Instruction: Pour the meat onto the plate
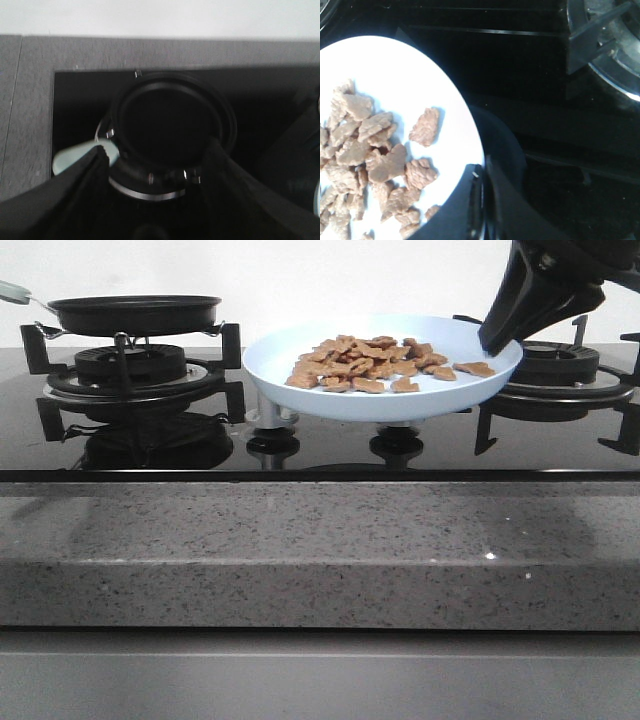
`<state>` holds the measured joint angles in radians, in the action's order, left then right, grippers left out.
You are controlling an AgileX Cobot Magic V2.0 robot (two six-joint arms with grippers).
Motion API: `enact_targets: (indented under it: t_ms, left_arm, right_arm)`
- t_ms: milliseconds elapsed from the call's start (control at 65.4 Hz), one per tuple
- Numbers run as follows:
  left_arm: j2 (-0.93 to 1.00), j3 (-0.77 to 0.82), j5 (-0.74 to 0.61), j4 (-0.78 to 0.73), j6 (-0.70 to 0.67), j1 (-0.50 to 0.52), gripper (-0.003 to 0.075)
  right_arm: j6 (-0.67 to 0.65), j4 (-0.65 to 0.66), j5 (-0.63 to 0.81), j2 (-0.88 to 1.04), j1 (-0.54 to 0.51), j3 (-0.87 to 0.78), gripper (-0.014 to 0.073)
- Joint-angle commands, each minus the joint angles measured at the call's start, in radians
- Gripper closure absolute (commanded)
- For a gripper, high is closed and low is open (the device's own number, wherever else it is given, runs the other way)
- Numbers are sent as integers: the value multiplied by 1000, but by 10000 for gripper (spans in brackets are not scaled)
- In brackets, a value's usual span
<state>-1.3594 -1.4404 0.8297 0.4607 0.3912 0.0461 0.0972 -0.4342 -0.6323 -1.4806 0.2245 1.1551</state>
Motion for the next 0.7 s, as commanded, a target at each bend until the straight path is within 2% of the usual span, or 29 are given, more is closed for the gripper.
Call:
enact_targets:
  t_ms: [0,61,199,428,688]
  left_arm:
    - [95,51,-107,-173,-143,-76,318]
    - [148,126,-147,-226,-197,-110,318]
    - [257,283,-221,-226,-210,-141,318]
    - [414,502,-228,-235,-210,-145,318]
    - [521,605,-229,-237,-210,-145,318]
  right_arm:
    - [6,-25,48,43,-2,27,662]
    - [6,-25,48,43,-2,27,662]
    - [6,-25,48,43,-2,27,662]
    - [6,-25,48,43,-2,27,662]
    - [6,-25,48,43,-2,27,662]
